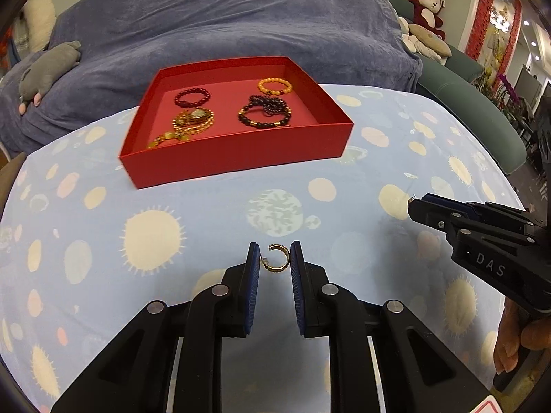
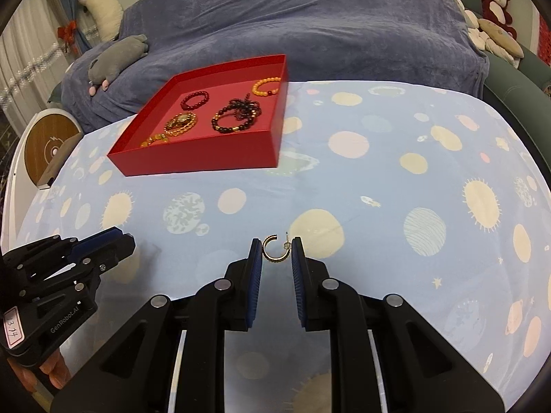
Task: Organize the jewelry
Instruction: 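Carry both earrings over the red box with both tools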
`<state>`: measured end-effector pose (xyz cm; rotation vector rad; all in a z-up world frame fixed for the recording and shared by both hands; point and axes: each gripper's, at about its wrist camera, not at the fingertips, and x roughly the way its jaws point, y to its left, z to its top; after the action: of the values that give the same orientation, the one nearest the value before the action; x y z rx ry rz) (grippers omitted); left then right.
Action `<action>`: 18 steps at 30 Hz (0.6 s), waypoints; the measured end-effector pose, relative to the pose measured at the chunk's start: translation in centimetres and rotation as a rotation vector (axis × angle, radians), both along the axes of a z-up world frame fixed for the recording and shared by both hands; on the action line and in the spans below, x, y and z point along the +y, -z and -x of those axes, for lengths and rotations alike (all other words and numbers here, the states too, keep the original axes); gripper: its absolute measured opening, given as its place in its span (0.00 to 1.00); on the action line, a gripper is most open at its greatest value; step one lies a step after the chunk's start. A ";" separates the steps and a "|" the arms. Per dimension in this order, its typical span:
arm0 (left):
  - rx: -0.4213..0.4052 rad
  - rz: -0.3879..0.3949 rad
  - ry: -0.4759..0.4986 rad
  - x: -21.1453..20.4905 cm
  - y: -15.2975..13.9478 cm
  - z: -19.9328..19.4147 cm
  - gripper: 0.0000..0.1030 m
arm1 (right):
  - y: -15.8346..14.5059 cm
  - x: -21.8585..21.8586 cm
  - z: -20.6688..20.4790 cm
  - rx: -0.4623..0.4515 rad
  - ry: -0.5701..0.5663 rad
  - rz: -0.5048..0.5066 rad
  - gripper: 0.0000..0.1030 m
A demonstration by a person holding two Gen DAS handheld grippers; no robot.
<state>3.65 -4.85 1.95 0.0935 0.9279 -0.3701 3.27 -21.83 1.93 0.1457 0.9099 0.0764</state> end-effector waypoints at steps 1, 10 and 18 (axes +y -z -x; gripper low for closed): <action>-0.004 0.005 -0.012 0.7 0.0 0.1 0.15 | -0.1 0.5 -0.1 -0.001 -0.009 0.000 0.17; -0.002 0.053 -0.057 2.9 -0.4 -0.8 0.15 | -0.4 4.2 -1.4 -0.007 -0.064 -0.003 0.17; -0.008 0.081 -0.091 4.5 -1.0 -1.5 0.15 | -1.3 5.8 -2.3 -0.029 -0.079 -0.026 0.17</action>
<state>5.15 -0.39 2.93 -0.0217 0.9047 -0.3226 5.53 -15.99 3.24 0.1324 0.8864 0.1638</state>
